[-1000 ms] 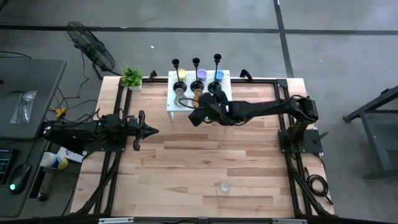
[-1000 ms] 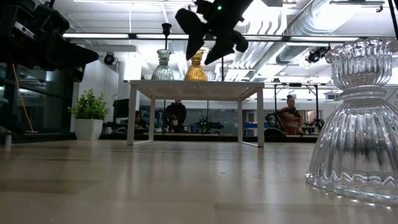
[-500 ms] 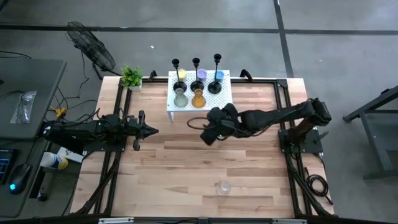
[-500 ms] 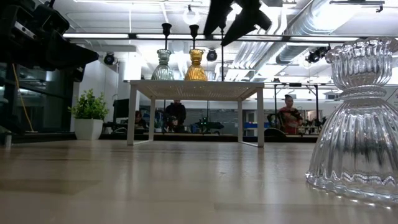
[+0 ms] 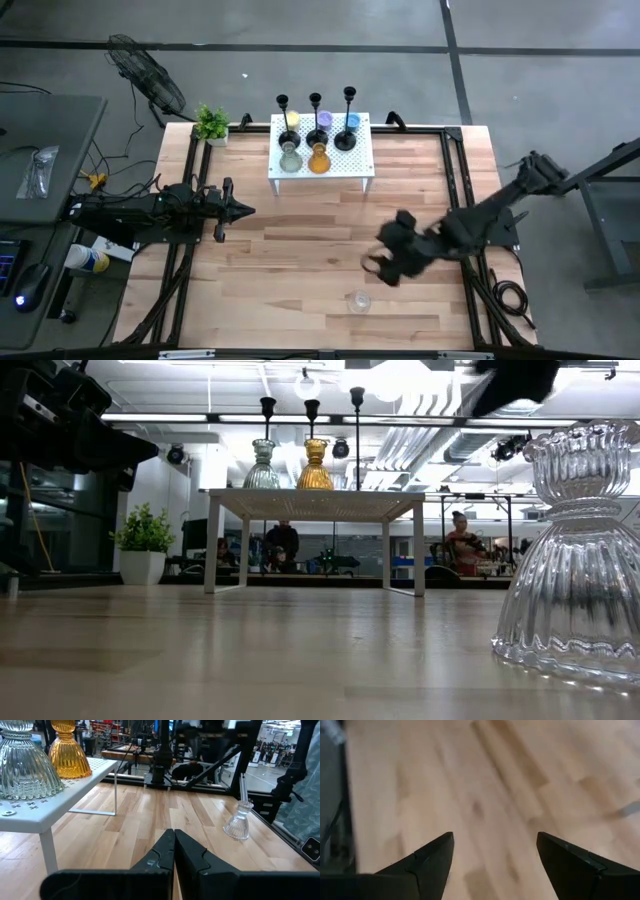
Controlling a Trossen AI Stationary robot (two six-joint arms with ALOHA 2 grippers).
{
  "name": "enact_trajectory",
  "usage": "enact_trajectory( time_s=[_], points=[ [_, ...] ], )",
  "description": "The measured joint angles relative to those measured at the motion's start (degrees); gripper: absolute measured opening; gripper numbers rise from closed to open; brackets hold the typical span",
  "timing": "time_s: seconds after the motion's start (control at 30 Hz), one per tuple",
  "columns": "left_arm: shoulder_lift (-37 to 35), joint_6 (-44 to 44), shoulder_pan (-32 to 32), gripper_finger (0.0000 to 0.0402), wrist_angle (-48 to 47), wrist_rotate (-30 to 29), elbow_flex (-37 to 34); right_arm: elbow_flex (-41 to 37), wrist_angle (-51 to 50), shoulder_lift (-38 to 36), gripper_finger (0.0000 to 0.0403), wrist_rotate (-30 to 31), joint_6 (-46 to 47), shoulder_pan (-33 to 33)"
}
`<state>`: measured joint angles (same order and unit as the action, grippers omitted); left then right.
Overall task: Pick & Place candle stick holders
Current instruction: Put the transparent glass candle holder on the shelf
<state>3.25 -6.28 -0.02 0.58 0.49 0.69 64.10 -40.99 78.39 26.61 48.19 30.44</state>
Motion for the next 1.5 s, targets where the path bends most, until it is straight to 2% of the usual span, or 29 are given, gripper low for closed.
enact_trajectory(
  time_s=[0.23,0.43,0.63,0.83,1.27,1.5],
  points=[
    [0.0,0.0,0.0,0.0000,0.0,0.0,0.0,-6.7,3.1,-1.4,0.0279,-1.2,2.8,12.5],
    [0.0,0.0,0.0,0.0000,0.0,0.0,0.0,-14.2,15.2,-0.3,0.0279,-1.3,1.2,20.6],
    [0.0,0.0,0.0,0.0000,0.0,0.0,0.0,-20.7,31.6,5.0,0.0279,0.8,-1.7,24.6],
    [0.0,0.0,0.0,0.0000,0.0,0.0,0.0,-21.7,43.2,12.0,0.0279,7.4,-7.7,25.6],
    [0.0,0.0,0.0,0.0000,0.0,0.0,0.0,-21.8,59.7,23.2,0.0279,18.4,-9.1,22.8],
    [0.0,0.0,0.0,0.0000,0.0,0.0,0.0,-21.8,66.6,26.2,0.0279,18.6,-9.0,20.6]
  ],
)
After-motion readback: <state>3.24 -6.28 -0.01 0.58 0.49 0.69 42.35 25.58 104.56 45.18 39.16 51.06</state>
